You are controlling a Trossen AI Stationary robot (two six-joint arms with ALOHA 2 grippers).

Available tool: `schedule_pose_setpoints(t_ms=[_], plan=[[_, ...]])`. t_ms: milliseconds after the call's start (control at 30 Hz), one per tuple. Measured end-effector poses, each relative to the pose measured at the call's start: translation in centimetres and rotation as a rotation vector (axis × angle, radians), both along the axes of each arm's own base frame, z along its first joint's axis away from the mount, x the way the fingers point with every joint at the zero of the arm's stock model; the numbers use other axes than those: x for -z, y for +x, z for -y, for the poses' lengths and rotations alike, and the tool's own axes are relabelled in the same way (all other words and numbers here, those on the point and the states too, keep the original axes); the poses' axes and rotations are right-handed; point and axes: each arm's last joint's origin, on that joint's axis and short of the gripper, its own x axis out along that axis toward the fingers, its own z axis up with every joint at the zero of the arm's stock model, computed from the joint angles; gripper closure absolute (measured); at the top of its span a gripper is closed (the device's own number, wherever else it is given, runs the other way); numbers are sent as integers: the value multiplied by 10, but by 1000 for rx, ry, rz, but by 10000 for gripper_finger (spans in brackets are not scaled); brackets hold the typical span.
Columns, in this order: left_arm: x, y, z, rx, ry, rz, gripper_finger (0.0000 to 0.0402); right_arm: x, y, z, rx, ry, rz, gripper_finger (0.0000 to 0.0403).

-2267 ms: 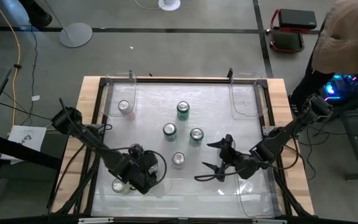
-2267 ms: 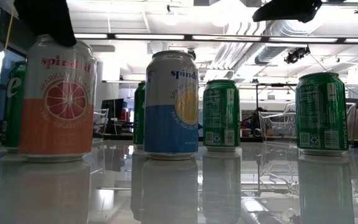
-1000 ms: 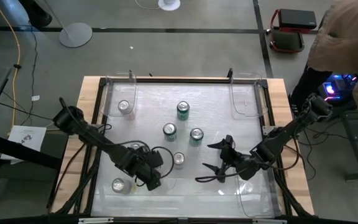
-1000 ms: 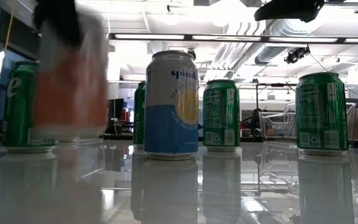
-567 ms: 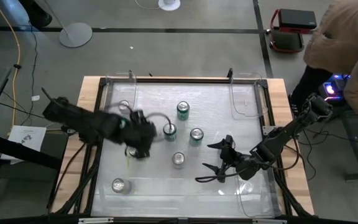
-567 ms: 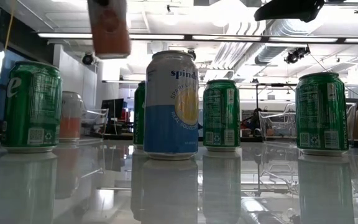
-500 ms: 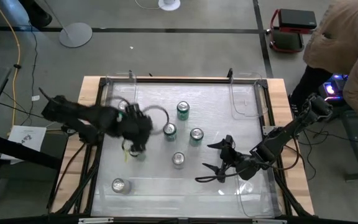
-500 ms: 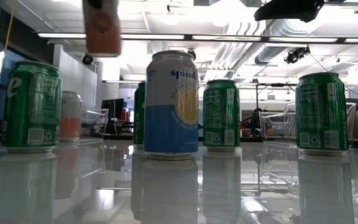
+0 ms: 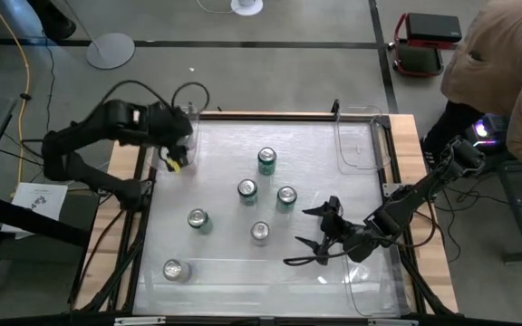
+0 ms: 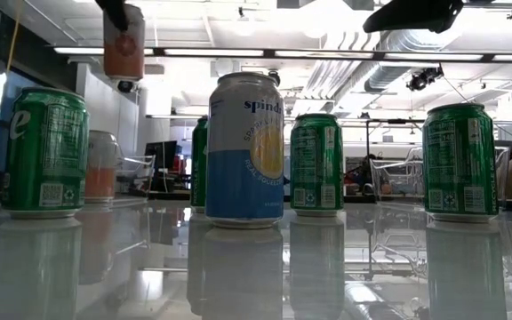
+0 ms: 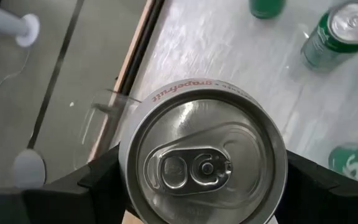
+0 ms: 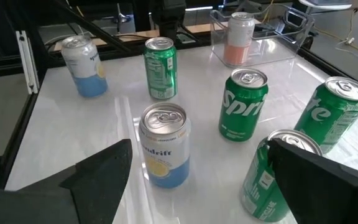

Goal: Sort soda cans
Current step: Put the orange/white soda can into the left transparent bin

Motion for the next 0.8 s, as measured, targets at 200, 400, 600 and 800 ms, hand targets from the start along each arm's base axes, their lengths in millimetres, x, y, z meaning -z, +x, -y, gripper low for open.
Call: schedule_pose_setpoints(t_ms=[200,400,600,800], plan=[[-3,-14,-22,7,36,-53,116,0,0,0,-1,-1,-1,38],[-4,-27,-42,-38,6,-64,116,0,0,0,-2,-2,-1,38],[7,-40,-61,-102,-45,-100,116,0,0,0,-1,0,0,38],[48,-54,-67,-99,-163,-227,116,0,0,0,4,2,2,38]])
